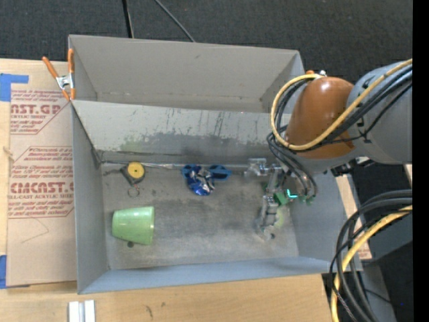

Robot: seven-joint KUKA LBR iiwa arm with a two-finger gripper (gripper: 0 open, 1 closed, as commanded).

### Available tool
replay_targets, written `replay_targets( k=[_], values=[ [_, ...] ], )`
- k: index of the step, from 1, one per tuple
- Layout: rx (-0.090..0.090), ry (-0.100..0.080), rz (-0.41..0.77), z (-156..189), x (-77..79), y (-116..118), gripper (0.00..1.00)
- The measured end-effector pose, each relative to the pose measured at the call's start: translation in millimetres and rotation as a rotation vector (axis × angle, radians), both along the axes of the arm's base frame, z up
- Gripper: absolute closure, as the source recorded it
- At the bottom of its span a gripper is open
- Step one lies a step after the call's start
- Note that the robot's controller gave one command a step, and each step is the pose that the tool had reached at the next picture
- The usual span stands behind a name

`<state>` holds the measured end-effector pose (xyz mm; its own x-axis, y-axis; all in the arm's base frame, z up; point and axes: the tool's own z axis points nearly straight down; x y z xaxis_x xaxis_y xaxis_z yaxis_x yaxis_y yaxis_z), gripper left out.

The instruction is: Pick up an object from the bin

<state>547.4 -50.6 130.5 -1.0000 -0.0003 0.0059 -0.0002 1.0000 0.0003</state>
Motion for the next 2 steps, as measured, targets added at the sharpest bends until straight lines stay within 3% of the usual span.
replay_targets(
  k=[1, 2],
  values=[
    [-0.002, -0.005, 0.134, -48.6, 8.9, -85.8, 0.00],
    [0.000, -0.008, 0.138, -46.4, 10.4, -81.9, 1.00]
  ],
)
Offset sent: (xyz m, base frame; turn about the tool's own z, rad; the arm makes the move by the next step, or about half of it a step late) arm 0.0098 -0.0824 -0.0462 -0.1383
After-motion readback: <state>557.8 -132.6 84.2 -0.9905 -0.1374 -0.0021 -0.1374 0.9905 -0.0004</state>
